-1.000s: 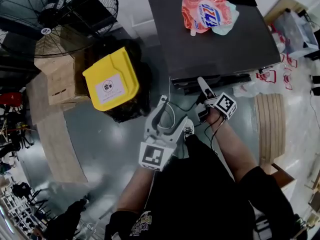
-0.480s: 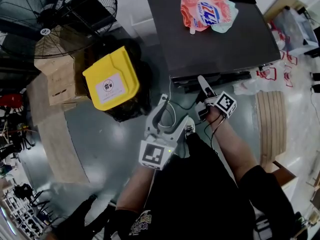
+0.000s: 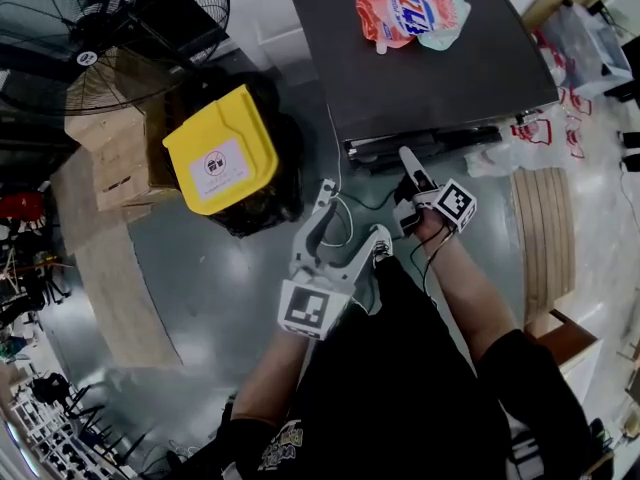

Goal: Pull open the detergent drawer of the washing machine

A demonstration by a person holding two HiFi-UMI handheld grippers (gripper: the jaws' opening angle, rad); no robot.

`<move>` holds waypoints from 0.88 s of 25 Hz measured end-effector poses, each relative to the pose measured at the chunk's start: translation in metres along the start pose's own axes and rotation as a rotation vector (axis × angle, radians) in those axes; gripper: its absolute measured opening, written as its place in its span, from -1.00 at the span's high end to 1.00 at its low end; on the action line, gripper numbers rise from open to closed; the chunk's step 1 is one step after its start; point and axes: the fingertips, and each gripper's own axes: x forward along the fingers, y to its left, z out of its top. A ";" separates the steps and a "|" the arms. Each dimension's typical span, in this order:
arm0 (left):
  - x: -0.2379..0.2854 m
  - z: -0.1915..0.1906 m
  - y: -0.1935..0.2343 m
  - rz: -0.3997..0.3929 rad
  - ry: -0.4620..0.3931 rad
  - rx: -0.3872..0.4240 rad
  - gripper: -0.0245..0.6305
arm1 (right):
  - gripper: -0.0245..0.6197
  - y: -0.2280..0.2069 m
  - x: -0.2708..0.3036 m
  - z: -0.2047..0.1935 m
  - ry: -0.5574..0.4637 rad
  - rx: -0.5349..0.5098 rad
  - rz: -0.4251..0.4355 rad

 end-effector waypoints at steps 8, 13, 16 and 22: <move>-0.019 -0.006 -0.002 -0.011 0.005 -0.012 0.08 | -0.38 -0.004 -0.011 -0.003 -0.027 -0.001 -0.010; -0.021 -0.005 0.000 -0.014 -0.001 -0.006 0.08 | -0.52 -0.005 -0.008 -0.002 -0.053 0.024 -0.031; -0.020 -0.004 0.002 -0.012 -0.004 -0.002 0.08 | -0.56 -0.005 -0.002 0.000 -0.061 0.031 -0.039; -0.014 0.001 0.003 -0.004 -0.009 -0.003 0.08 | -0.59 0.001 0.011 0.003 -0.053 0.030 -0.040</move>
